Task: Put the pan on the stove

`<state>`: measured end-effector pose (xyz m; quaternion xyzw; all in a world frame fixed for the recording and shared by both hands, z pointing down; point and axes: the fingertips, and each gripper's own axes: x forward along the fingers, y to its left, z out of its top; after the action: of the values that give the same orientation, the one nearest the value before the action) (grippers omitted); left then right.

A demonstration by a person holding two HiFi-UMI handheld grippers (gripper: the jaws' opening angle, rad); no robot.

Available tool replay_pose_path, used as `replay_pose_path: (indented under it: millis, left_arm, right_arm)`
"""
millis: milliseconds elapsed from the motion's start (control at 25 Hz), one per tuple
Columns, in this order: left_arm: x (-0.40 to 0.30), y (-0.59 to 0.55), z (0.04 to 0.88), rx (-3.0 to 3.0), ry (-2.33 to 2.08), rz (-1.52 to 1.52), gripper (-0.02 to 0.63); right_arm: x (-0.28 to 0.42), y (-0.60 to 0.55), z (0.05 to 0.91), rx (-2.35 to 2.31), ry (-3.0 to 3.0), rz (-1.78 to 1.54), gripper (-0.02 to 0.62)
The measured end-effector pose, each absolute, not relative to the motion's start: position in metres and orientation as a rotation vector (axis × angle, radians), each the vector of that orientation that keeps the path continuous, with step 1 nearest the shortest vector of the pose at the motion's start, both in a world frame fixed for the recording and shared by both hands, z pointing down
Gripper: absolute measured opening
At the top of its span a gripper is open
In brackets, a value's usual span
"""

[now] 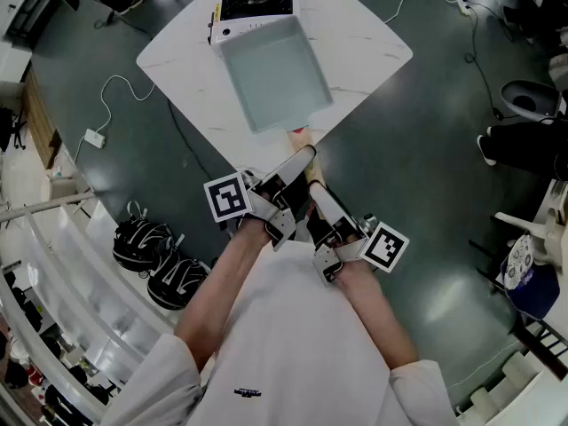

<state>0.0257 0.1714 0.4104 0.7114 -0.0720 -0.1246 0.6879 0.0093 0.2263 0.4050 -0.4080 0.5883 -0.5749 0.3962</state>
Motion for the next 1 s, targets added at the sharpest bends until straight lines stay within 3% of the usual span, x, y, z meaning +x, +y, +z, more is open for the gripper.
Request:
replay_pose_path:
  millis: [320, 1000]
  left_arm:
    - [-0.025, 0.250, 0.386, 1.590, -0.162, -0.242, 0.123]
    - [-0.136, 0.248, 0.358, 1.657, -0.142, -0.272, 0.127]
  right_arm:
    - [-0.045, 0.303, 0.378, -1.002, 1.490, -1.463, 0.118]
    - [-0.158, 0.301, 0.351, -0.935, 1.565, -1.428, 0.126]
